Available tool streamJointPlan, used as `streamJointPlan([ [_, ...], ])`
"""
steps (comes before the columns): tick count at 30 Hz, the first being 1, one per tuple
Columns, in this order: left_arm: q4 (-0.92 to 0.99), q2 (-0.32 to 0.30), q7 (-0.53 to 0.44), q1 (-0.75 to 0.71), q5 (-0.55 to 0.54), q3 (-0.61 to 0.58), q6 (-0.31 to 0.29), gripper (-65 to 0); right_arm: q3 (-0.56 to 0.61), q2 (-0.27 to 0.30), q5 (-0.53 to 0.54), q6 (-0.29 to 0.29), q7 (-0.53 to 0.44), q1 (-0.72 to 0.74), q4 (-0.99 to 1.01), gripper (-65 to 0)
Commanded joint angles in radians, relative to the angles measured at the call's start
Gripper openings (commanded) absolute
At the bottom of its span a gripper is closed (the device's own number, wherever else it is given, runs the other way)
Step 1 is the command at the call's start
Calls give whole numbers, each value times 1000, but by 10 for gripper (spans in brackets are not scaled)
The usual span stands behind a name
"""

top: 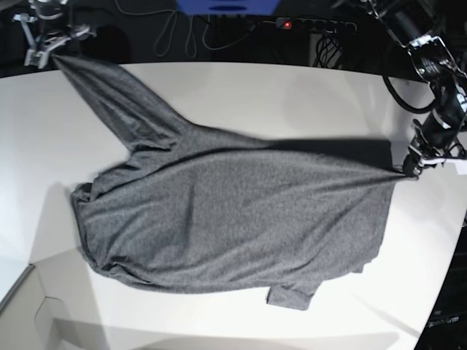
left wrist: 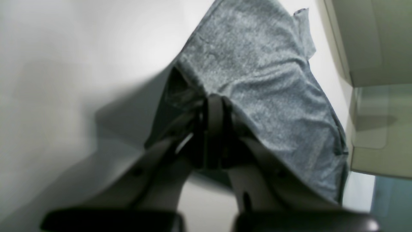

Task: Layout the t-shirt on the table in an organized manner, then fold the t-shirt properly
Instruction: 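Pull the sleeve away from the left gripper with the right gripper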

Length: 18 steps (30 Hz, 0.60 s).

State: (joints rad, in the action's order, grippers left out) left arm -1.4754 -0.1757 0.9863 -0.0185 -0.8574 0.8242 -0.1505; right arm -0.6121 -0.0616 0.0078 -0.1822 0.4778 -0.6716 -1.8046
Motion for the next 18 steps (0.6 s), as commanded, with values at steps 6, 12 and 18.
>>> streamJointPlan([
  [6,-20,-21,-14,30,-21,2,-5,-649,-47,-1,-1,3,-15,-1,-13,-650],
  [12,-20,-12,19,13,-21,2,-5,-649,-85,3,71,3,-12,-9,-14,-650],
  [18,-20,-11,84,-39,-20,1,-4,-649,-84,1,71,2,-11,-10,-14,-650],
])
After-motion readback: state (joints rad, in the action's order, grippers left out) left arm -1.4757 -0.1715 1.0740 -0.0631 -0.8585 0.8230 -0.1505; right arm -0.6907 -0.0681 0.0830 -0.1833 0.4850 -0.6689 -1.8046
